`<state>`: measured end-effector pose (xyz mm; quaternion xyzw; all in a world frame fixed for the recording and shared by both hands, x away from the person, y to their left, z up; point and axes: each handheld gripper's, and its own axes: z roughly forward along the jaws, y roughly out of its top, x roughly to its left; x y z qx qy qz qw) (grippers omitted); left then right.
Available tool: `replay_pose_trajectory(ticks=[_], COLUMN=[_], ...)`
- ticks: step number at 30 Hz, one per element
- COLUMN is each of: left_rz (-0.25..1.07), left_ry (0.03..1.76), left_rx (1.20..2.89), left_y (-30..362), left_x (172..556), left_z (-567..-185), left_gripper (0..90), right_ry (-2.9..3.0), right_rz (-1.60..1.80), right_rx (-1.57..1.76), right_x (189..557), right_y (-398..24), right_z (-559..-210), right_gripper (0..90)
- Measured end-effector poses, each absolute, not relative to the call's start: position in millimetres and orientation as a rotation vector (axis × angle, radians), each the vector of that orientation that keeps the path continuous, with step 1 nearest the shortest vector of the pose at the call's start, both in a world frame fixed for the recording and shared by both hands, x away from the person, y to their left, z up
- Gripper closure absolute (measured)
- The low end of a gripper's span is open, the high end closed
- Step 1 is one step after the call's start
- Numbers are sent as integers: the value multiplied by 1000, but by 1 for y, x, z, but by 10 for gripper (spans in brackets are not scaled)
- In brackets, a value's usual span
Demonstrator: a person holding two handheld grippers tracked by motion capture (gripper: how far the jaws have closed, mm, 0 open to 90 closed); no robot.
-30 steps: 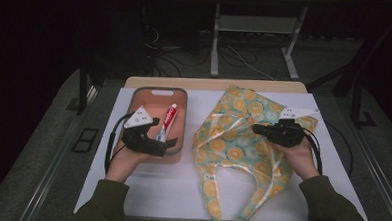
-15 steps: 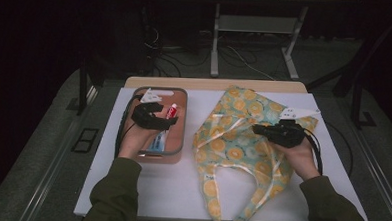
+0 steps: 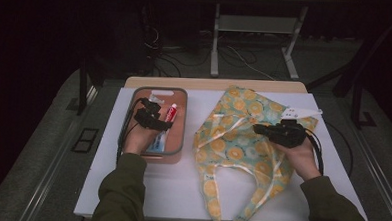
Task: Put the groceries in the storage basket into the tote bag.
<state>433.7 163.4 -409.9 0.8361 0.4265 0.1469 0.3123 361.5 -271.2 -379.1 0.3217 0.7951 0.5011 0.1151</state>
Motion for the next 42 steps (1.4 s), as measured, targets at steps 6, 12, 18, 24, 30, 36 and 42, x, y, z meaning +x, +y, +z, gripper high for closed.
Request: replay_pose_trajectory(ticks=[6,12,18,24,30,36,42], left_rz=[320,276,296,292,267,225,252], left_ry=[1173,1176,1172,1170,1233,1274,1213], left_rx=[2249,2318,2353,2363,2325,2279,2210], left_y=[162,158,155,154,156,161,169], left_x=[437,438,437,436,436,438,434], left_z=[-417,-422,-424,-423,-419,-415,-395], left_gripper=[381,471,509,598,715,760,762], right_ry=[2326,2329,2331,2334,2335,2332,2331], right_rz=[1466,1462,1452,1447,1445,1445,1445], right_rx=[940,938,931,935,934,936,936], right_x=[360,360,360,360,359,360,360], right_y=[-273,-272,-271,-270,-270,-270,-270], right_z=[-379,-379,-379,-380,-381,-381,-381], right_gripper=[893,892,893,893,893,893,893])
